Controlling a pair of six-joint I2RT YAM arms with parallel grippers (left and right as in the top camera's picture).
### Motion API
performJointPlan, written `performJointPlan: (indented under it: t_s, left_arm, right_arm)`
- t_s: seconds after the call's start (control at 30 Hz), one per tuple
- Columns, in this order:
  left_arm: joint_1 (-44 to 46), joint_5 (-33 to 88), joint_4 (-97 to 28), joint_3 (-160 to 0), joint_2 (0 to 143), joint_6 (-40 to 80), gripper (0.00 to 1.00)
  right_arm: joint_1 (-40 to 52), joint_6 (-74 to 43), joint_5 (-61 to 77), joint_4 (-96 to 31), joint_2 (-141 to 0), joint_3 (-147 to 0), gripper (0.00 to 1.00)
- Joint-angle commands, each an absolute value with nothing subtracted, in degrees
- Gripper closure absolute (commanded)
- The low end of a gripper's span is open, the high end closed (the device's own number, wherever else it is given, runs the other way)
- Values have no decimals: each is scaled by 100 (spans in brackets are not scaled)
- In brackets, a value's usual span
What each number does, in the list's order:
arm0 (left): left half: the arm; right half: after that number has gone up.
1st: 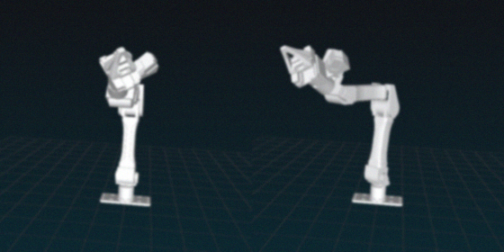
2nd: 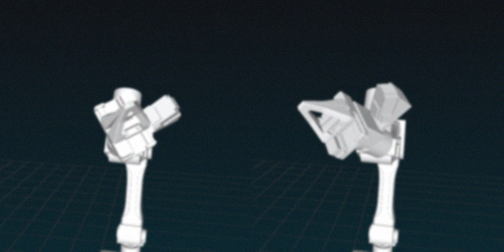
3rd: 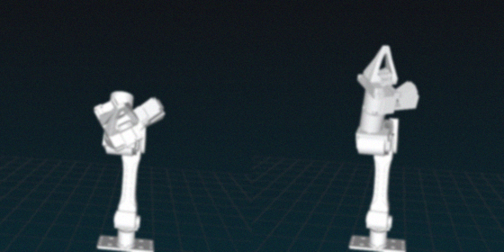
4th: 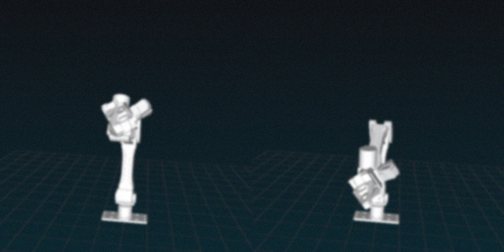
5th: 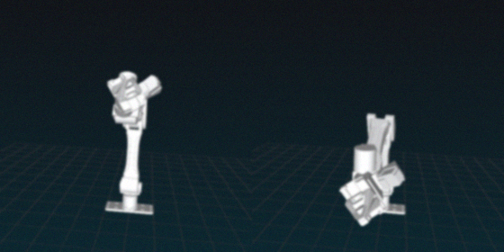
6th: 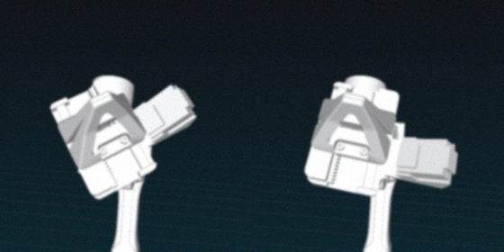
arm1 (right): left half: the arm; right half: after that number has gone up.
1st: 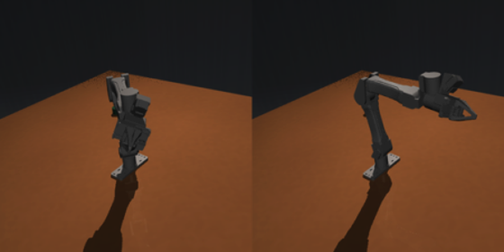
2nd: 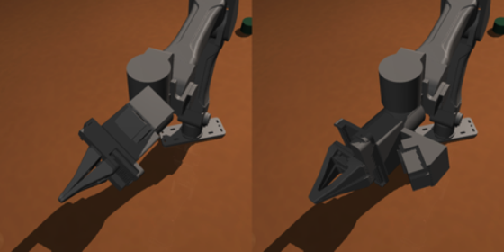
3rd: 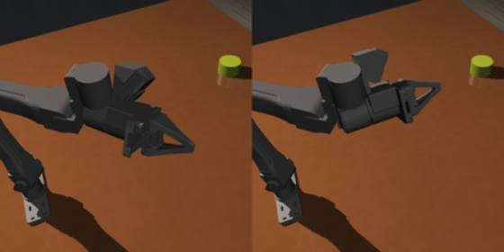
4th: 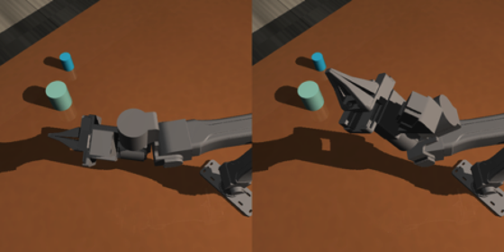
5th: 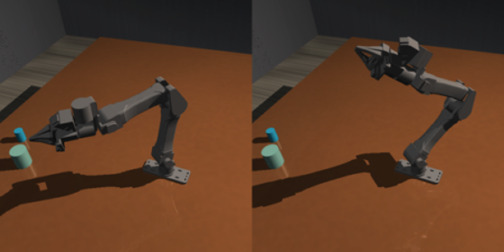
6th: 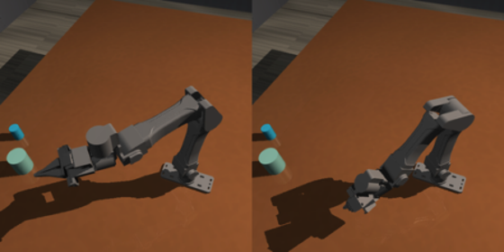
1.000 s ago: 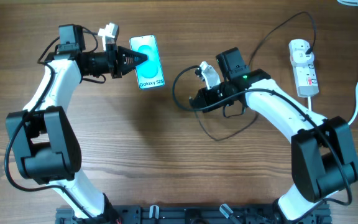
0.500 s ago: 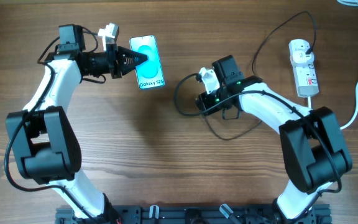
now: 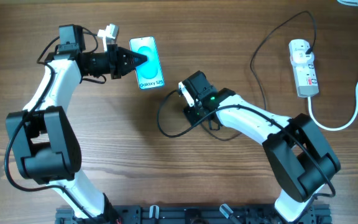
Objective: Plug charger to phone and switch on socket
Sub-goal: 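Grasp the USB-C plug end with the right gripper and lift it, then carry the plug with the right gripper toward the phone's bottom port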
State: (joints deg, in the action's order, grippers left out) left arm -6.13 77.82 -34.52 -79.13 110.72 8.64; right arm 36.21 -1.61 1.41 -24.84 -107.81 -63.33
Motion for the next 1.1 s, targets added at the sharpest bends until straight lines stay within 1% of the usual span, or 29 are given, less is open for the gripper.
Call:
performJointPlan:
  t_s: [0.0,0.07,0.23,0.37,0.47,0.63,0.8,0.83,0.97,1.07]
  left_arm:
    - [-589,7894,-3468,-7972,11080,777,96]
    - [-589,7874,-3468,-7972,11083,777,96]
    - [-589,7874,-3470,-7972,11080,777,96]
    - [-589,7874,-3470,-7972,11083,777,96]
    - [-589,7874,-3470,-7972,11080,777,96]
    - [-589,7876,-3496,-7972,11080,777,96]
    - [-589,7874,-3496,-7972,11083,777,96]
    - [-589,7874,-3496,-7972,11083,777,96]
    - [-589,7874,-3494,-7972,11080,777,96]
    - [-589,7762,-3487,-7972,11080,775,96]
  right_arm:
    - [3621,-303,64,-2493,-10855,-6287,96]
    - [3621,-305,412,-2512,-10855,-6287,95]
    - [3623,-301,473,-2543,-10855,-6287,87]
    - [3649,-303,473,-2552,-10855,-6287,87]
    - [3658,-298,473,-2554,-10855,-6287,84]
    - [3658,-296,471,-2550,-10975,-6287,82]
    - [3658,-257,473,-2534,-11340,-6287,89]
    - [3658,-250,473,-2528,-11340,-6287,96]
    - [3651,-143,545,-2679,-11216,-6475,96]
    - [3618,-165,1334,-3085,-10578,-6744,96]
